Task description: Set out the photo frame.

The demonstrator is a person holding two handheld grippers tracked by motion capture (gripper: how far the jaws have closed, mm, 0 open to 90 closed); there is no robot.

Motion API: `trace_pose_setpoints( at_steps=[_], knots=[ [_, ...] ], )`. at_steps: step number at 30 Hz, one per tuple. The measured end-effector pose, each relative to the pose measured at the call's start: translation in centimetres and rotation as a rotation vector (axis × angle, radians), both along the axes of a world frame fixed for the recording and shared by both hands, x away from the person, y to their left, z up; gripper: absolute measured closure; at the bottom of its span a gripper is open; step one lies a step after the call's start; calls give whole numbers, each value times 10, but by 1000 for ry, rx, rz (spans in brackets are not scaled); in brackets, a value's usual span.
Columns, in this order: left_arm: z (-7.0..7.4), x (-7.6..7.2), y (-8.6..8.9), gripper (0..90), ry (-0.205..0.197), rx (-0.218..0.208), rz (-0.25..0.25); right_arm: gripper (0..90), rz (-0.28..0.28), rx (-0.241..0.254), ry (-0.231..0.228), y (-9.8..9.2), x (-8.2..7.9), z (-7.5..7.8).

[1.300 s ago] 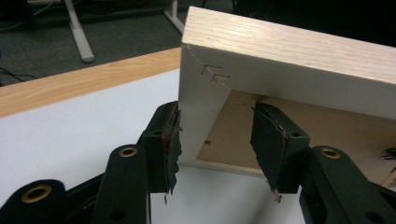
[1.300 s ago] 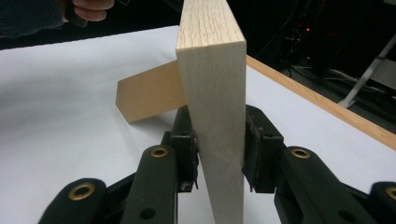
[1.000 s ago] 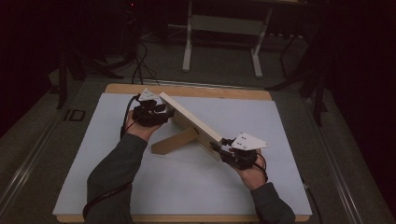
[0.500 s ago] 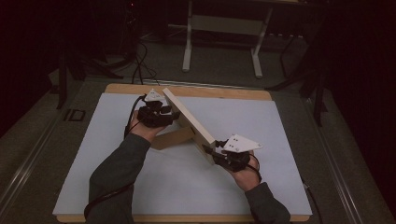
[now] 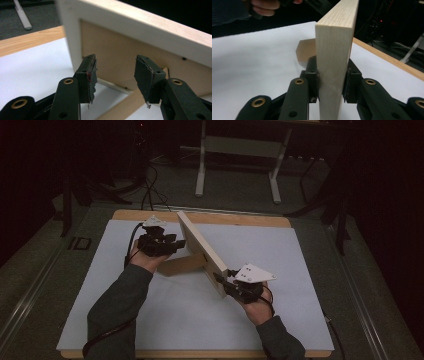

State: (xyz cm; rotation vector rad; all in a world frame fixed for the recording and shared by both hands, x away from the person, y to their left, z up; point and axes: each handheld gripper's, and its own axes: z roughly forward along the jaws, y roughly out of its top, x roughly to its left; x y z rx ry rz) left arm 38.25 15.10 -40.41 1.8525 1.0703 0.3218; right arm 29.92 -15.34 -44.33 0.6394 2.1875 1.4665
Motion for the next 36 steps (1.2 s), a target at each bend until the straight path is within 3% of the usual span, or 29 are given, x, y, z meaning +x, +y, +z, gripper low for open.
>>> trace_pose_setpoints(
  at_steps=[6, 11, 18, 36],
  knots=[
    [10, -6, 1, 506, -10, -23, -11, 710, -10, 19, 17, -2, 3, 0],
    [22, -10, -16, 471, -24, -25, -35, 709, -12, 10, 7, 2, 1, 0],
    [28, -8, -33, 426, -20, -41, -54, 709, -21, -7, -16, 11, -2, -1],
    [37, -10, -54, 279, 10, -37, -27, 698, -40, -20, -18, 30, -2, 0]
  ],
)
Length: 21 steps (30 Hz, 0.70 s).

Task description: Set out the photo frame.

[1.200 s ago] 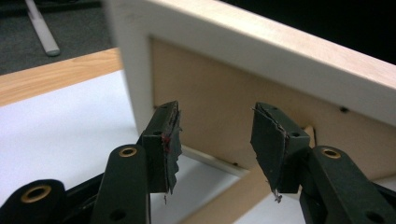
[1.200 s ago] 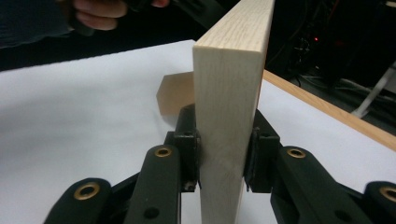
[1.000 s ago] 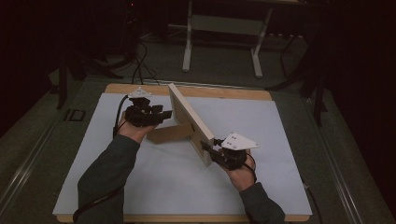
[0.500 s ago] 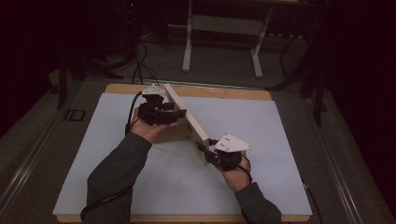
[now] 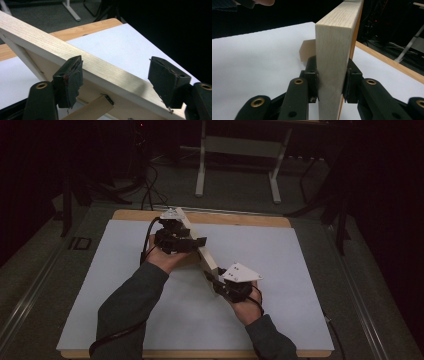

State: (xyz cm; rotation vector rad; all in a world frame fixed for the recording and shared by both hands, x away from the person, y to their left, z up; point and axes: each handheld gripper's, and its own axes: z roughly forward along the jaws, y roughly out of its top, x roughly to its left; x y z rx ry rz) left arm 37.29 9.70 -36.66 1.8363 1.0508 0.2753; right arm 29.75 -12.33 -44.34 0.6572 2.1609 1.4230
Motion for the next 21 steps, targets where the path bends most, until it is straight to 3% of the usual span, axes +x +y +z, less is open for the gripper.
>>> trace_pose_setpoints(
  at_steps=[10, 13, 21],
  knots=[
    [2, 3, -6, 265, 27, 66, 76, 683, -6, 11, 5, 11, -2, -1],
    [-2, 7, 0, 278, 74, 48, 101, 677, -5, 16, 9, 13, -2, -1],
    [-7, 9, -1, 288, 86, 46, 114, 640, 6, 11, 11, 23, -3, -1]
  ],
)
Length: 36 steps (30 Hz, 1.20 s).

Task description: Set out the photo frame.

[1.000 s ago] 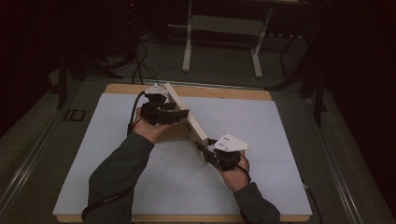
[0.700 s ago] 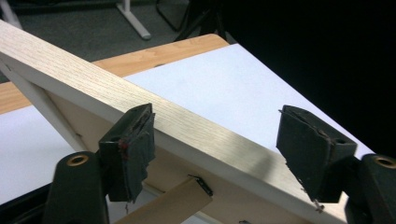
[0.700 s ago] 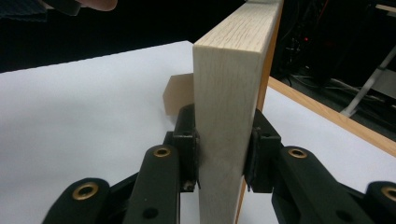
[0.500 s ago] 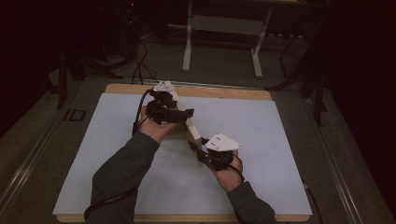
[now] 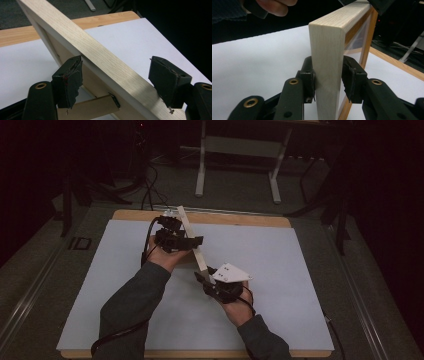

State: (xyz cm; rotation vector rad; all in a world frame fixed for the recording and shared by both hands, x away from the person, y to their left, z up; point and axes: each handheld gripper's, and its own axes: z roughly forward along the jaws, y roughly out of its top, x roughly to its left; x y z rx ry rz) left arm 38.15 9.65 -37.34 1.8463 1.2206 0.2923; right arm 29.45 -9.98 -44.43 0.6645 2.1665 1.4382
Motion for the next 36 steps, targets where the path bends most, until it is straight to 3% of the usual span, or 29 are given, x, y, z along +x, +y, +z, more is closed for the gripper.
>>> trace_pose_setpoints(
  at_steps=[11, 23, 36],
  knots=[
    [0, -2, -6, 357, 15, -5, -32, 580, 9, 5, 1, 7, -1, 1],
    [0, -8, -12, 368, 30, 7, -50, 552, 13, 6, -1, 9, 1, 1],
    [-4, -28, -18, 356, 9, -8, -38, 523, 8, 17, -1, 10, 2, 1]
  ],
)
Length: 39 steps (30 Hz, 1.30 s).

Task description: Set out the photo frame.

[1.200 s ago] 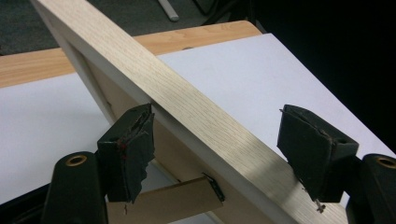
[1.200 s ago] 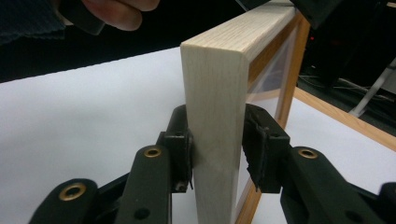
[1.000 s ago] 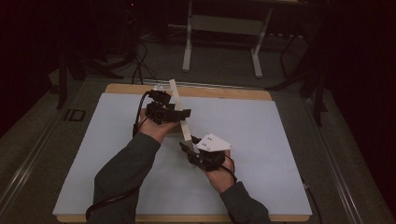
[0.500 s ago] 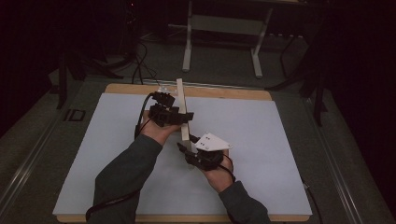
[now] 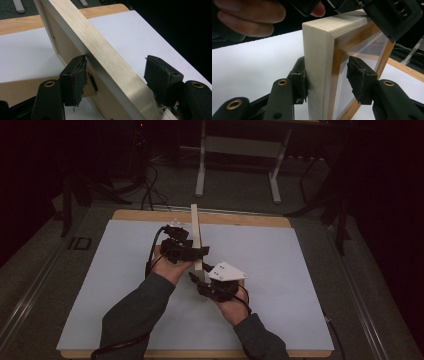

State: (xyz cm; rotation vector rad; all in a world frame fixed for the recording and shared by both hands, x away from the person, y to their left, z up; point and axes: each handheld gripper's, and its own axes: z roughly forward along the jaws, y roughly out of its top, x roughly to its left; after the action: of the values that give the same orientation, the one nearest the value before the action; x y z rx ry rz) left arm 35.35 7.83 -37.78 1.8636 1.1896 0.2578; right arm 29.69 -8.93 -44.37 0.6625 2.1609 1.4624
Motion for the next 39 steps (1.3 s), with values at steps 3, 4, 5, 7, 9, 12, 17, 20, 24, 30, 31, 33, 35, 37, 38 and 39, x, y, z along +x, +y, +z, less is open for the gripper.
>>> trace_pose_setpoints(
  at_steps=[3, 4, 5, 7, 9, 12, 17, 20, 24, 30, 31, 33, 35, 37, 38, 39],
  knots=[
    [-1, -2, -1, 352, -5, 9, 9, 511, 2, -3, 2, 0, 0, -1],
    [-1, -2, -2, 350, -3, 14, 9, 504, 4, -6, 6, 1, 0, -2],
    [-1, -2, -2, 350, 0, 19, 7, 496, 7, -6, 5, 1, 0, -3],
    [0, -1, -2, 349, 4, 24, 8, 484, 15, -6, 8, 0, -1, -4],
    [0, 0, -3, 349, 10, 33, 12, 477, 20, -5, 7, -1, -2, -6],
    [-3, 1, -3, 353, 26, 52, 21, 468, 33, -7, 5, -4, -4, -7],
    [-7, 4, -1, 371, 60, -18, 1, 459, 44, -5, 4, -11, -6, -7],
    [-6, 4, -2, 372, 61, -16, 1, 456, 46, -4, 2, -15, -6, -7],
    [-6, 5, -3, 374, 63, -5, 1, 445, 51, 10, 6, -27, -7, -7],
    [-4, 5, -3, 378, 69, 16, 0, 446, 36, 20, 3, -41, -9, -7],
    [-4, 5, -4, 379, 69, 21, -1, 447, 31, 23, 3, -43, -8, -7],
    [-4, 5, -4, 381, 70, 26, 0, 465, 13, 25, 12, -48, -5, -6],
    [-3, 5, -4, 383, 71, 35, 0, 469, -8, 25, 19, -52, -2, -4],
    [-3, 5, -4, 385, 72, 39, 1, 471, -24, 23, 21, -56, 1, -3],
    [-3, 5, -4, 386, 73, 41, 2, 472, -31, 25, 24, -58, 1, -3],
    [-2, 5, -5, 387, 74, 45, 2, 472, -35, 28, 28, -59, 2, -2]
  ],
)
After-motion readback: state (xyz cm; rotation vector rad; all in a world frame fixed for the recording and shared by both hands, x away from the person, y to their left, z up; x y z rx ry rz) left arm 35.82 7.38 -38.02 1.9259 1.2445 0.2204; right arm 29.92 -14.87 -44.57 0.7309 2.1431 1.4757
